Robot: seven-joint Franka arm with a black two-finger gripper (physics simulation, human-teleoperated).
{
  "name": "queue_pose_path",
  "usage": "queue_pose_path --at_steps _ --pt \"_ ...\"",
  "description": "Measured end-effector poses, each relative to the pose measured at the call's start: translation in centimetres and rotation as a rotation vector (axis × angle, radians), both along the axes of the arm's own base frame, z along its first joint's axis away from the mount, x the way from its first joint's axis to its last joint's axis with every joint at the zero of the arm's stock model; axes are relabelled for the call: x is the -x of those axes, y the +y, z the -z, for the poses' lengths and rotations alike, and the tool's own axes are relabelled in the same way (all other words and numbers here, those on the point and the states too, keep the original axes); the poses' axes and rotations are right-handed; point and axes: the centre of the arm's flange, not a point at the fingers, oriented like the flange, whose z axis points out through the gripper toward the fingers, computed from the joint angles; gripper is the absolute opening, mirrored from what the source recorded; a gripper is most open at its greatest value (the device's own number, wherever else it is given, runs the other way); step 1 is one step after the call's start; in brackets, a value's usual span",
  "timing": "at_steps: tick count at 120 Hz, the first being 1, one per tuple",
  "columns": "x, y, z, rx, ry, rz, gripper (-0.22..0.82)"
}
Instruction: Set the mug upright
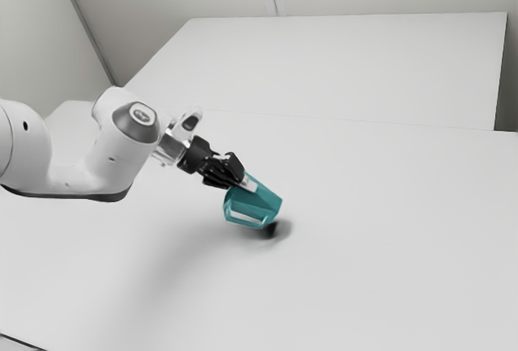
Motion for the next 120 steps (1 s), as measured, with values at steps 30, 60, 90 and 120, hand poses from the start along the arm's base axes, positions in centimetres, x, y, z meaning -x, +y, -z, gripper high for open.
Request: queue_pose_path --at_steps 30,60,90,120 --pt "-1.1 -0.1 -1.8 -0.256 0.028 0.066 -0.18" --pt "-2.5 0.2 -2.6 -0.529 0.049 0.073 -0.17" --pt "-3.7 -2.2 -1.5 -0.691 0.074 0.059 -0.18" --pt "-3.2 -5.4 -1.4 -0.799 0.105 0.033 -0.18"
